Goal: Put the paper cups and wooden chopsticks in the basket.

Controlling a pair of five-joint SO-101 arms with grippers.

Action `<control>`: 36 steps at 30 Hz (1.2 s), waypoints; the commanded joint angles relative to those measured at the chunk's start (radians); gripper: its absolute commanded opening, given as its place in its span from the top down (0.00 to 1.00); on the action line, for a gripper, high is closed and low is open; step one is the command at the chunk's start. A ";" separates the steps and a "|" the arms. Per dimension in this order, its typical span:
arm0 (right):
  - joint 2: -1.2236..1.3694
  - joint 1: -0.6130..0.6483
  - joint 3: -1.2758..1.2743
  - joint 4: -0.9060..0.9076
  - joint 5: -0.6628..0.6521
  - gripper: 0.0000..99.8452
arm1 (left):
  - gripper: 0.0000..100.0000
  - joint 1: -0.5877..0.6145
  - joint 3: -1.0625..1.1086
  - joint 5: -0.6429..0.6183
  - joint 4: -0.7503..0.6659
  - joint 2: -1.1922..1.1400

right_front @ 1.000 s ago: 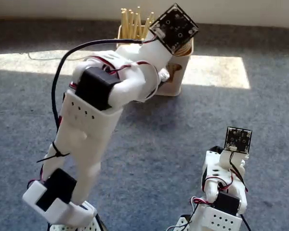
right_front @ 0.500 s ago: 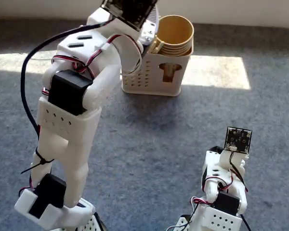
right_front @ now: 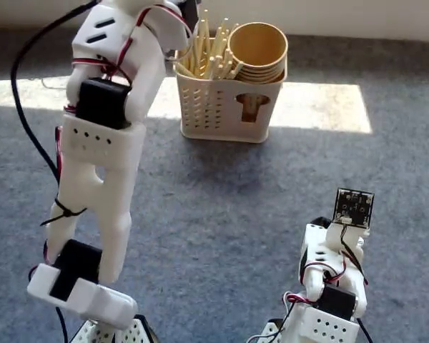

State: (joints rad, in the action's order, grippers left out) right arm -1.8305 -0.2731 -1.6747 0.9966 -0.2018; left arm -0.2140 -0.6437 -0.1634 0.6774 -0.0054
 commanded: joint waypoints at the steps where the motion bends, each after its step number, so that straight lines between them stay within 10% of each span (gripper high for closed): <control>1: -0.007 -0.008 -0.128 -0.036 -0.003 0.99 | 0.99 0.028 -0.005 -0.021 -0.071 -0.033; 14: -0.007 -0.010 -0.128 -0.036 -0.003 0.99 | 0.95 0.097 -0.002 -0.092 -0.054 -0.189; 36: -0.007 -0.007 -0.128 -0.036 -0.003 0.99 | 0.87 0.061 -0.002 -0.155 0.491 -0.008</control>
State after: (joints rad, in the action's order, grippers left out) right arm -1.8305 -0.2731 -1.6747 0.9966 -0.2018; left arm -0.1220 -0.6421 -0.3076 1.0825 -0.1419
